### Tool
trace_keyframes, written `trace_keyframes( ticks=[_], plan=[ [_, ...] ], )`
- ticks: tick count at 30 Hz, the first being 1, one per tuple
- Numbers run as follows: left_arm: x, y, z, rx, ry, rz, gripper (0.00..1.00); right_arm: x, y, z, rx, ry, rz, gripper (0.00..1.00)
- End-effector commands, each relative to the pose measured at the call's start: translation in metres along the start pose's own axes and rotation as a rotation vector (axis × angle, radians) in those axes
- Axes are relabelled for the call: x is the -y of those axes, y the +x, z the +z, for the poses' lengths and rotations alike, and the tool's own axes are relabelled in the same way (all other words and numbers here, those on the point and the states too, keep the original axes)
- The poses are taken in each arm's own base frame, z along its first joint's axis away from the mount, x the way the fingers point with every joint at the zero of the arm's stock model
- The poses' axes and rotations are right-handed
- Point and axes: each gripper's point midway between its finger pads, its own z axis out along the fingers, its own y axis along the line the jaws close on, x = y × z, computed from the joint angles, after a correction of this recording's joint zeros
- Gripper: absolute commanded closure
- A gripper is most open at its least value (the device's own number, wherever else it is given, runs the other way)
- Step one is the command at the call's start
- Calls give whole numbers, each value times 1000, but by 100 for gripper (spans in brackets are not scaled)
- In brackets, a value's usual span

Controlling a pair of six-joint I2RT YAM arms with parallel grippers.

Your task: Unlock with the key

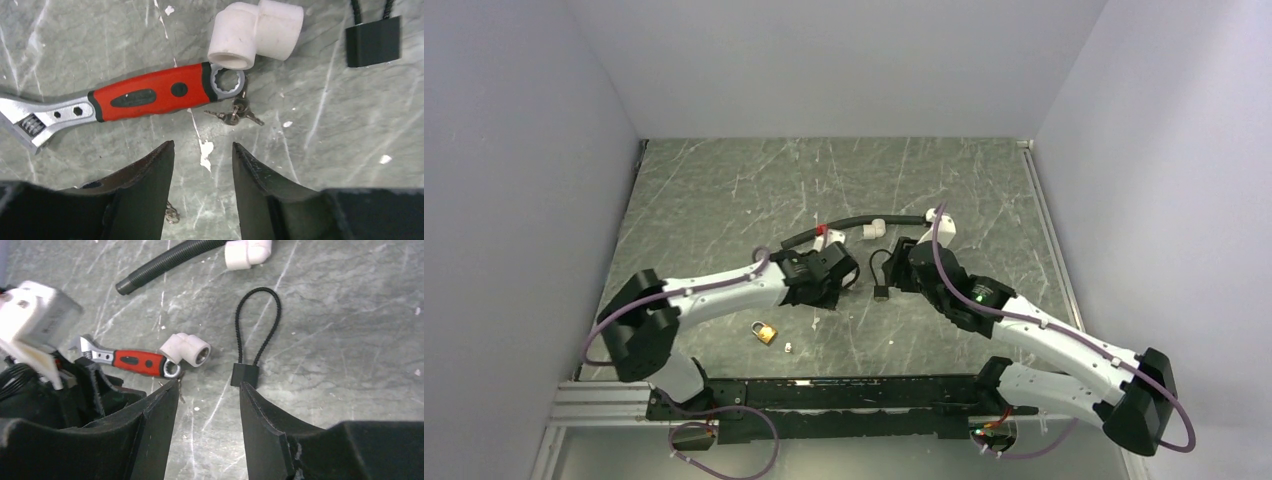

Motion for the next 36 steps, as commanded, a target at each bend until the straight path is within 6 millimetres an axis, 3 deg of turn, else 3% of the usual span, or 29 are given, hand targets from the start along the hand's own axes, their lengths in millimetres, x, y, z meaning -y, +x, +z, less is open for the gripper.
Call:
trace_keyframes(
  ticks=[1, 5, 16, 26, 32, 36],
  plan=[
    [0, -4, 10, -46, -14, 163, 52, 8, -12, -9, 34, 46, 9, 48],
    [0, 1, 31, -90, 45, 157, 60, 14, -17, -15, 53, 59, 2, 48],
    [24, 7, 54, -125, 147, 171, 62, 16, -16, -20, 61, 45, 6, 48],
    [30, 13, 50, -157, 186, 160, 64, 17, -14, -18, 60, 48, 4, 48],
    [36, 11, 38, -160, 210, 165, 59, 15, -14, -16, 56, 42, 2, 48],
    [36, 16, 42, -180, 187, 176, 62, 13, -14, -15, 54, 38, 1, 48]
  ],
)
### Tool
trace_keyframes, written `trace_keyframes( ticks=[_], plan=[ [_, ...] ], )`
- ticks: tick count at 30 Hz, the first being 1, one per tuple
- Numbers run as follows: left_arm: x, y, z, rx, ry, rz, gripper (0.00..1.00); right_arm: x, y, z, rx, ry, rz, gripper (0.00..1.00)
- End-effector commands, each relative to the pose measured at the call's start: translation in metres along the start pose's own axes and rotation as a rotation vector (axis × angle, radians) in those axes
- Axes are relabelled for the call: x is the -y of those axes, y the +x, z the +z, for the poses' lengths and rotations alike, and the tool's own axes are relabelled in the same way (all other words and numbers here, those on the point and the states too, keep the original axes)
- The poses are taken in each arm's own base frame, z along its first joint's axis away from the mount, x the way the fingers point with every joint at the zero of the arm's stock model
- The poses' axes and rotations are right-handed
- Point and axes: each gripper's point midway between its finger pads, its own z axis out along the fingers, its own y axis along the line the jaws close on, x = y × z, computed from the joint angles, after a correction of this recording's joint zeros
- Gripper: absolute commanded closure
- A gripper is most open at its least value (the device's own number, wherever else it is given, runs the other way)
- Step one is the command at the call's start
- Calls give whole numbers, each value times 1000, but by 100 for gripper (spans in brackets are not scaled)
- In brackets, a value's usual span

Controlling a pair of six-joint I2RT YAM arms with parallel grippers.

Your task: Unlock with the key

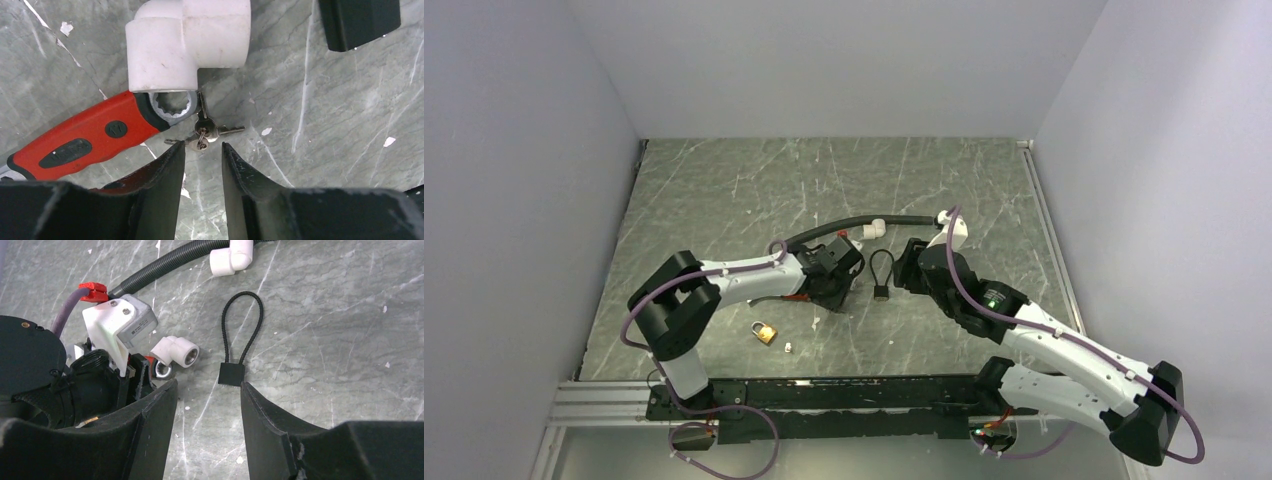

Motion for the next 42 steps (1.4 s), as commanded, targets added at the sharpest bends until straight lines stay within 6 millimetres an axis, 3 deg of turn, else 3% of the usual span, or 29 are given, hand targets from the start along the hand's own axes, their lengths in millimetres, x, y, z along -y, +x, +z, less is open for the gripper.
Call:
trace_keyframes(
  ticks=[1, 10, 11, 12, 15, 19, 20, 24, 32, 35, 38, 42],
  plan=[
    [10, -8, -3, 6, 15, -2, 63, -3, -5, 1, 17, -4, 1, 48],
    [7, -2, 13, -20, -14, 0, 76, -1, -4, 1, 13, 1, -2, 48],
    [7, -2, 14, -21, -14, 0, 82, -1, -3, 1, 13, 2, -2, 48],
    [7, -1, 14, -22, -13, 0, 96, -1, -3, 1, 13, 2, -1, 48],
    [6, 0, 12, -18, -14, -7, 100, -1, -2, 1, 8, 2, 0, 48],
    [18, -14, -16, 63, 74, -32, 100, 1, 0, 2, 2, 6, 5, 48],
    [24, -26, -38, 126, 136, -51, 100, -1, 2, 1, -4, -4, 11, 48],
    [27, -45, -75, 229, 237, -89, 100, -10, 6, 0, -19, -56, 27, 48],
    [21, -73, -133, 392, 358, -154, 100, -59, 17, -8, -68, -341, 88, 49],
    [17, -81, -150, 461, 364, -141, 100, -73, 12, -15, -52, -428, 130, 49],
    [16, -82, -156, 509, 385, -141, 100, -76, 1, -19, -1, -452, 218, 53],
    [20, -87, -164, 559, 441, -161, 100, -96, -13, -27, 50, -579, 322, 54]
  ],
)
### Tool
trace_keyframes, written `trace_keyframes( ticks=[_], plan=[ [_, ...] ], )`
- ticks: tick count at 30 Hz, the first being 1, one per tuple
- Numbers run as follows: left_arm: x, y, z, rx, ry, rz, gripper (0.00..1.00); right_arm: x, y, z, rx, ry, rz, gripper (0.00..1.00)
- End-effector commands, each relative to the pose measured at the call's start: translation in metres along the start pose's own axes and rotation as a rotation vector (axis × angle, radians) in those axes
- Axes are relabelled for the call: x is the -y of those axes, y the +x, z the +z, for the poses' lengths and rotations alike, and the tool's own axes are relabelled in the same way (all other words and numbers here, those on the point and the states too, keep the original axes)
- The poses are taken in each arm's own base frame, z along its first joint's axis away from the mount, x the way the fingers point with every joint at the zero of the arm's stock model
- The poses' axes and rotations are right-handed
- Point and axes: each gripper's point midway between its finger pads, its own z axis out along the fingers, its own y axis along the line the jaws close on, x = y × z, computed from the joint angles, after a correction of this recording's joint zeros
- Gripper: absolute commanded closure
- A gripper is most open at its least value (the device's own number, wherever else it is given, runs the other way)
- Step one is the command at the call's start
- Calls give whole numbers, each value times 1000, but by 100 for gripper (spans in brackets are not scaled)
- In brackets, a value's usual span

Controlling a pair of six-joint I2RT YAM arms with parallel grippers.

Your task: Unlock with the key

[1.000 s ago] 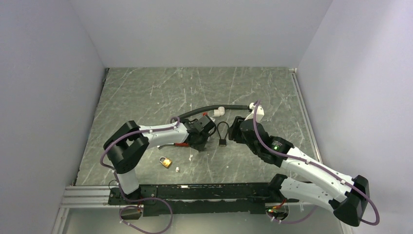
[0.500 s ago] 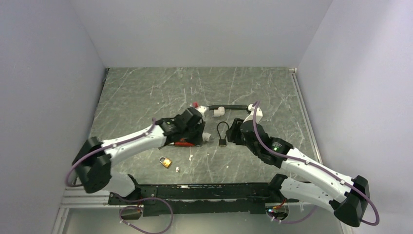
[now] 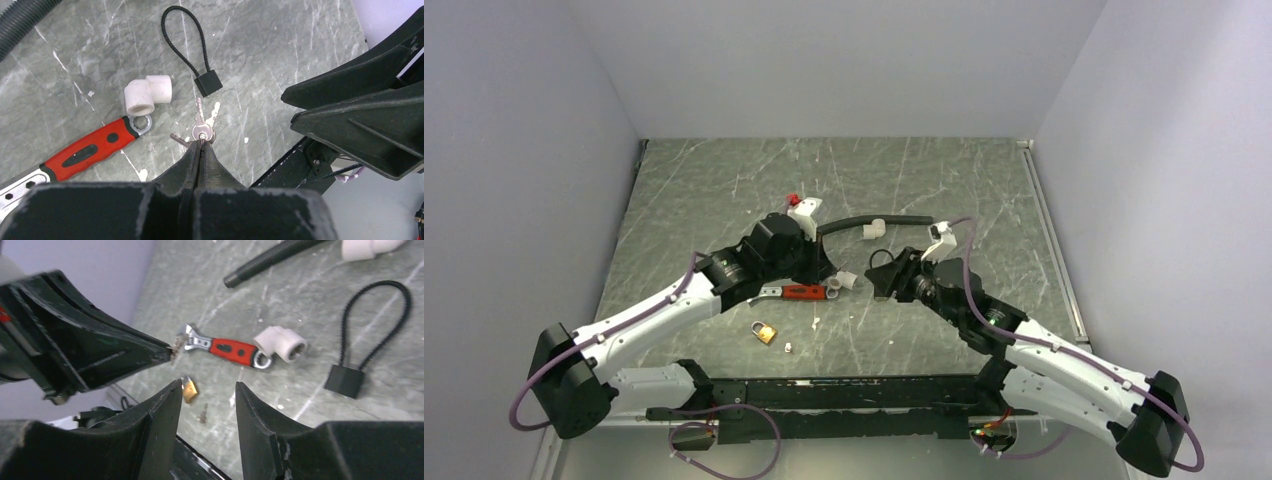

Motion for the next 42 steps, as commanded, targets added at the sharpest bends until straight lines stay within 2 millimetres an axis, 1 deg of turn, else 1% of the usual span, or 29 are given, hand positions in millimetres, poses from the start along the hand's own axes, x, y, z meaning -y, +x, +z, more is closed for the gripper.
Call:
trace_keyframes(
  ticks=[1, 3, 6, 12, 17, 20, 26, 30, 38, 42],
  plan=[
    [18, -20, -6, 95, 94, -27, 100, -48, -26, 1, 93, -202, 129, 54],
    [21, -23, -8, 109, 110, -33, 100, -52, -26, 9, 78, -198, 142, 57],
    [23, -26, -7, 118, 117, -34, 100, -62, -26, 17, 62, -222, 148, 57],
    [24, -23, -3, 111, 133, -40, 100, -68, -22, 27, 30, -226, 152, 60],
    [26, -22, -3, 114, 144, -40, 100, -64, -30, 26, 68, -204, 147, 60],
    [27, -22, -4, 116, 155, -37, 100, -61, -32, 29, 75, -172, 149, 60],
    [30, -22, -4, 122, 176, -36, 100, -50, -31, 39, 75, -95, 164, 67],
    [32, -23, -6, 128, 183, -35, 100, -45, -32, 42, 78, -63, 166, 70],
    [33, -24, -8, 136, 188, -35, 100, -42, -31, 43, 74, -39, 167, 71],
    [34, -24, -6, 135, 196, -36, 100, -41, -30, 45, 72, -35, 169, 77]
  ],
)
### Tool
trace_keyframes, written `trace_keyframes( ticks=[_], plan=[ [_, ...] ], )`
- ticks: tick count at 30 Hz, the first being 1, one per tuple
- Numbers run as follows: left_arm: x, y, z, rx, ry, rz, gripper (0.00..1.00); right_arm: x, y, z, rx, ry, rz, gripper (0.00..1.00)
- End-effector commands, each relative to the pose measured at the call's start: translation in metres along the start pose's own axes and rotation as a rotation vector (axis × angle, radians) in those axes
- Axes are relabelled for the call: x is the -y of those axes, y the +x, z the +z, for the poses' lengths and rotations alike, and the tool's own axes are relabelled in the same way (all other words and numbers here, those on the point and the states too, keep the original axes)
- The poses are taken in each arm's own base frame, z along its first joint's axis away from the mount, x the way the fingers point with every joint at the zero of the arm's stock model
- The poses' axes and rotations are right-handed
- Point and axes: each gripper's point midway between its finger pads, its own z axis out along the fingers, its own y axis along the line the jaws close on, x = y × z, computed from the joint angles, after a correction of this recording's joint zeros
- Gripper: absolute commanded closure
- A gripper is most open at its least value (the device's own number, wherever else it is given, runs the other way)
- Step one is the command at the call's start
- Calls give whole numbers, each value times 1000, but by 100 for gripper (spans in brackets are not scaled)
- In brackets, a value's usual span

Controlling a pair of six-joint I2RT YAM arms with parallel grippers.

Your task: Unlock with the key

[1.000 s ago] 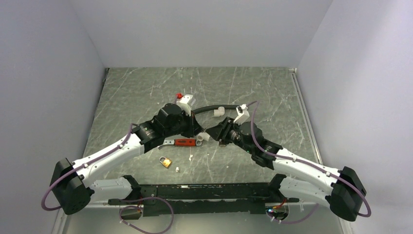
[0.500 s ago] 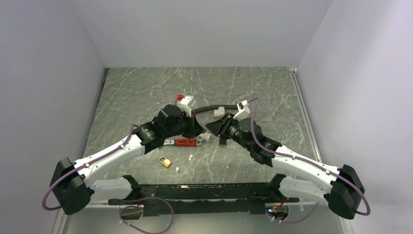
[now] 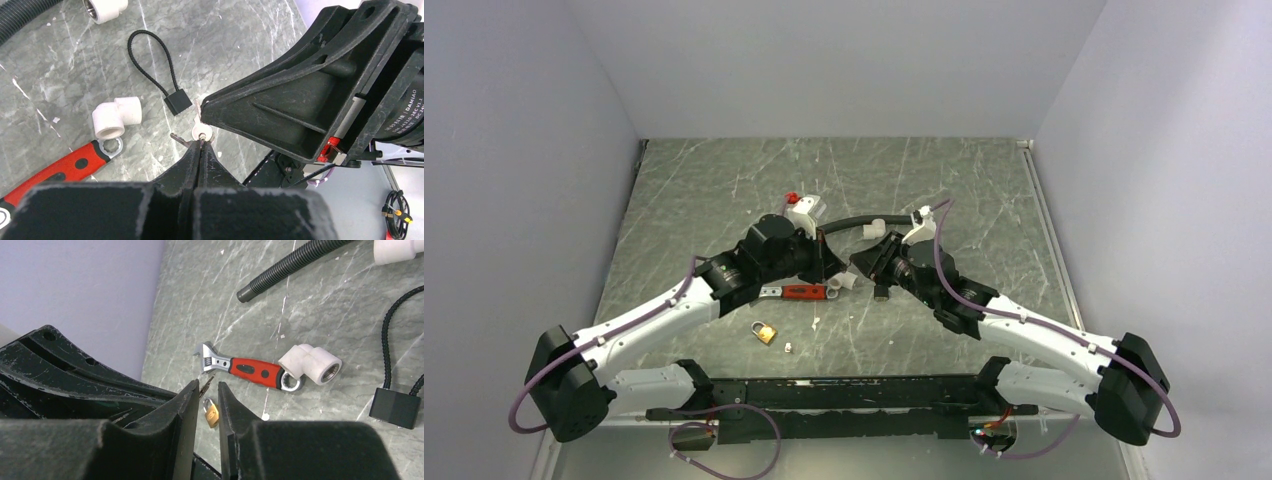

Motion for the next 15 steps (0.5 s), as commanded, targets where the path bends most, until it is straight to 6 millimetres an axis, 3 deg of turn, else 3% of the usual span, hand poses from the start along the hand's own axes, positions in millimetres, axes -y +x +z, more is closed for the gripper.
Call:
trace_keyframes(
  ticks=[1, 12, 15],
  plan=[
    [13, -12, -4, 49, 62, -1, 100, -18, -16, 1, 43, -31, 19, 77],
    [15, -13, -3, 58, 77, -2, 100, -24, -17, 4, 38, -40, 29, 79],
    [15, -11, -2, 56, 79, -6, 100, -24, -16, 4, 36, -44, 32, 89]
  ],
)
